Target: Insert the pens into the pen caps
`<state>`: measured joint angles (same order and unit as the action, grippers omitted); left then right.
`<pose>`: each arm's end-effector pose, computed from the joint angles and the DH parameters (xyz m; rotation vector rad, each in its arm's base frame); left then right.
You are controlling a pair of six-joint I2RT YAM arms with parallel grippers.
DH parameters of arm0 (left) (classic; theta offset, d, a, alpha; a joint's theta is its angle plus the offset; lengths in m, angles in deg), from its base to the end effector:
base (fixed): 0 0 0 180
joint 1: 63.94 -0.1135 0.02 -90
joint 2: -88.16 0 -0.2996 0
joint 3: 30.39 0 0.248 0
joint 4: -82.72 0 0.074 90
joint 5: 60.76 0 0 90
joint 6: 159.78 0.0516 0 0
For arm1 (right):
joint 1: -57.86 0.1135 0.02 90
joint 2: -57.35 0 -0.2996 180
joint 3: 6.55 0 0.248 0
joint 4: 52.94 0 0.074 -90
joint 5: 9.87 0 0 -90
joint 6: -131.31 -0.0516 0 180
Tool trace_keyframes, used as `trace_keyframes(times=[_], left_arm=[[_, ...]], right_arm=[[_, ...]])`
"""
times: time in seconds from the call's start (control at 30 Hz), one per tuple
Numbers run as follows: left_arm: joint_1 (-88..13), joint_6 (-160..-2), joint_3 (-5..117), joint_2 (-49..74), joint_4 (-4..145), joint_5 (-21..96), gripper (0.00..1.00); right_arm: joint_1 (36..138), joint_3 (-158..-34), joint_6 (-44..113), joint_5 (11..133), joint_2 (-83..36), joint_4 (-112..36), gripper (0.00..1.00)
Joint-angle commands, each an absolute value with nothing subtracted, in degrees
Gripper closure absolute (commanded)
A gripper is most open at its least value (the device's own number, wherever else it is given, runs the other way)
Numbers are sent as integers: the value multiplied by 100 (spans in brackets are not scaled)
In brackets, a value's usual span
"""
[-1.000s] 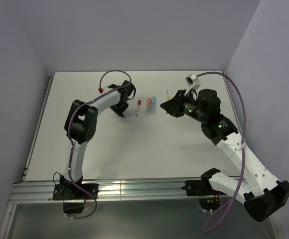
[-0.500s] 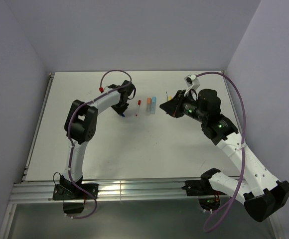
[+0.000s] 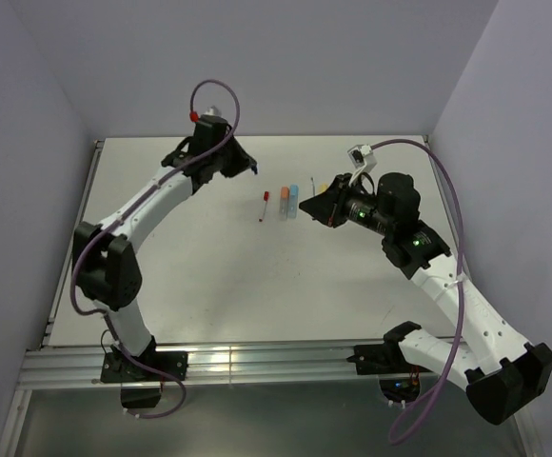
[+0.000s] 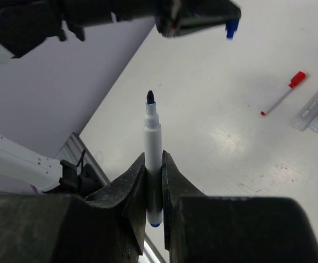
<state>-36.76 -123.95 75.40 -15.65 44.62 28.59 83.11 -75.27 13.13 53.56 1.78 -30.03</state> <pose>0.3924 -0.2008 0.3390 -0.5462 2.2472 -0.7561 0.1806 0.1107 0.3967 -0.3146 1.8234 1.0702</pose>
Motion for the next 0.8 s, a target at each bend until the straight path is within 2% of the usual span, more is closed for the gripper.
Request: trace_keyframes(times=[0.0, 0.1, 0.27, 0.43, 0.77], left_arm=[[-3687, -11417, 7547, -748, 5909, 4343, 100], [-3818, -11347, 7072, -273, 6641, 5249, 100], [-3898, -11162, 6492, 351, 7943, 5938, 100], [-3951, -11820, 5833, 668, 9399, 6745, 100], [-4056, -13015, 4699, 1029, 11388, 7204, 100]], right_arm=[[8439, -7574, 1143, 5147, 181, -3779, 100], [8563, -7680, 828, 5060, 67, -4139, 100], [8940, -8426, 756, 5218, -355, -3938, 100], [8959, -8322, 659, 5086, -514, -4280, 100], [8967, -7935, 510, 4857, -514, -4667, 100]])
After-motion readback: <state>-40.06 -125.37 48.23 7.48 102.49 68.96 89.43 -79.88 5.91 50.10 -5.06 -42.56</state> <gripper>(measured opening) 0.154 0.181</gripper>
